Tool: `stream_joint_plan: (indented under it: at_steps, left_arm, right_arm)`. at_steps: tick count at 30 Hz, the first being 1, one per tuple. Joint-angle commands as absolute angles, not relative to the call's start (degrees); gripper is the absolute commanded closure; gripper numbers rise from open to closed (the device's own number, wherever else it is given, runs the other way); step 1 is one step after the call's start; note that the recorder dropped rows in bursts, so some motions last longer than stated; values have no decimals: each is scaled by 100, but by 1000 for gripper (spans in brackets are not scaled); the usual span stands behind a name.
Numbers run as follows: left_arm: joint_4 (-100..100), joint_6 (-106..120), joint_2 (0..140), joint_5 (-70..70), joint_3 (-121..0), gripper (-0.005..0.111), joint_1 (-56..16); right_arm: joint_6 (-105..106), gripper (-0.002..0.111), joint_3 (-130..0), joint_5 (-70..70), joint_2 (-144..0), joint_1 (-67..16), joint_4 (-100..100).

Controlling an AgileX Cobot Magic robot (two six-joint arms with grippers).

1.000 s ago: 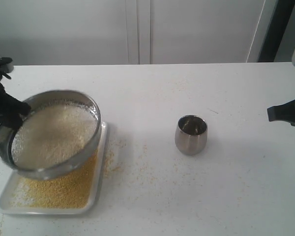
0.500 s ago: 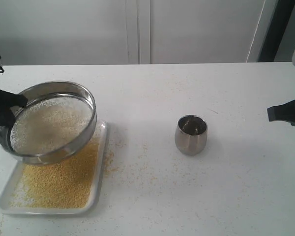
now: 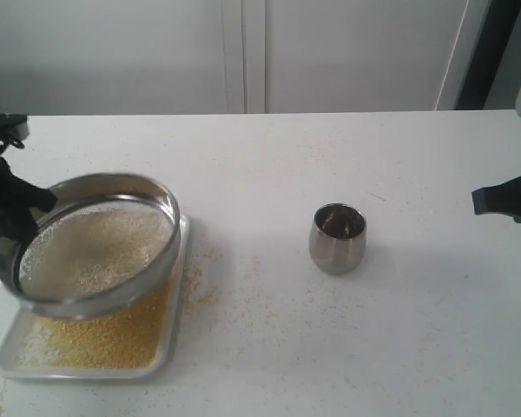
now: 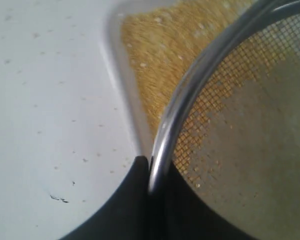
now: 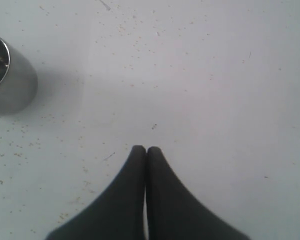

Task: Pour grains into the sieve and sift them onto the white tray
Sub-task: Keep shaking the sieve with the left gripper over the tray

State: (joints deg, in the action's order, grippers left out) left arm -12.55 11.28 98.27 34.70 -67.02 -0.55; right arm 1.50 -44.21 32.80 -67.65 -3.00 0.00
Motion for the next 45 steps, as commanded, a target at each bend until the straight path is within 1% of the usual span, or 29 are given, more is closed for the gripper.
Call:
stream_joint_plan:
  at_steps: [1, 3, 4, 6, 8, 9, 10, 12, 13, 15, 16, 19, 20, 21, 23, 25, 26, 27, 31, 32, 34, 36, 38, 39, 40, 44, 45]
  left_arm:
    - [-1772, 995, 9766, 3172, -6740, 107, 4]
    - [-1888, 3268, 9766, 3656, -6740, 107, -162]
    - [-1888, 3857, 9766, 3951, -6740, 107, -205]
    - [-1865, 3184, 9766, 3851, -6740, 107, -188]
    - [-1864, 1133, 9766, 3358, -6740, 107, 0]
    - [-1877, 503, 9766, 3220, -6740, 107, 76]
    - [-1877, 358, 9766, 3129, -6740, 107, 90]
    - [-1877, 1476, 9766, 3214, -6740, 107, -15]
    - [-1877, 2774, 9766, 3477, -6740, 107, -103]
    - [-1865, 3993, 9766, 4004, -6740, 107, -141]
    - [-1865, 3702, 9766, 3985, -6740, 107, -141]
    - [-1863, 887, 9766, 3346, -6740, 107, 97]
    - [-1863, 514, 9766, 3250, -6740, 107, 129]
    - [-1863, 642, 9766, 3238, -6740, 107, 129]
    - [-1863, 2119, 9766, 3491, -6740, 107, 6]
    - [-1863, 4229, 9766, 4180, -6740, 107, -74]
    - [-1877, 4441, 9766, 4325, -6740, 107, -74]
    - [-1877, 3991, 9766, 4237, -6740, 107, -62]
    - [-1919, 576, 9756, 3332, -6740, 107, 218]
    - [-1919, 376, 9756, 3254, -6740, 107, 218]
    - [-1927, 916, 9756, 3272, -6740, 107, 119]
    - [-1927, 2613, 9756, 3542, -6740, 107, -45]
    - [-1927, 4463, 9756, 4117, -6740, 107, -166]
    - [-1927, 4562, 9756, 4209, -6740, 107, -175]
    - [-1927, 4059, 9756, 4075, -6740, 107, -175]
    - [-1945, 201, 9756, 3045, -6740, 107, 21]
    - [-1945, 94, 9756, 2966, -6740, 107, 21]
  right_arm:
    - [166, 108, -4449, 3244, -6726, -275, 0]
    - [166, 108, -4449, 3244, -6726, -275, 0]
    - [166, 108, -4449, 3244, -6726, -275, 0]
    - [166, 108, -4449, 3244, -6726, -275, 0]
    - [166, 108, -4449, 3244, -6726, -275, 0]
    - [166, 108, -4449, 3244, -6726, -275, 0]
    - [166, 108, -4449, 3244, -6726, -275, 0]
    - [166, 108, -4449, 3244, -6726, -275, 0]
    - [166, 108, -4449, 3244, -6726, -275, 0]
    - [166, 108, -4449, 3244, -6726, -275, 0]
    - [166, 108, -4449, 3244, -6726, -275, 0]
    - [166, 108, -4449, 3244, -6726, -275, 0]
    - [166, 108, -4449, 3244, -6726, -275, 0]
    - [166, 108, -4449, 3244, -6726, -275, 0]
    - [166, 108, -4449, 3244, -6726, -275, 0]
    - [166, 108, -4449, 3244, -6726, -275, 0]
    - [166, 108, -4449, 3244, -6726, -275, 0]
    - [166, 108, -4449, 3244, -6726, -275, 0]
    - [166, 108, -4449, 3244, -6726, -275, 0]
    - [166, 108, -4449, 3244, -6726, -275, 0]
    - [166, 108, -4449, 3244, -6726, -275, 0]
    - [166, 108, -4449, 3244, -6726, -275, 0]
    - [166, 108, -4449, 3244, -6726, -275, 0]
    - [166, 108, -4449, 3244, -6726, -275, 0]
    - [166, 108, -4449, 3244, -6726, -275, 0]
    - [166, 108, -4449, 3244, -6726, -275, 0]
    - [166, 108, -4449, 3244, -6726, -275, 0]
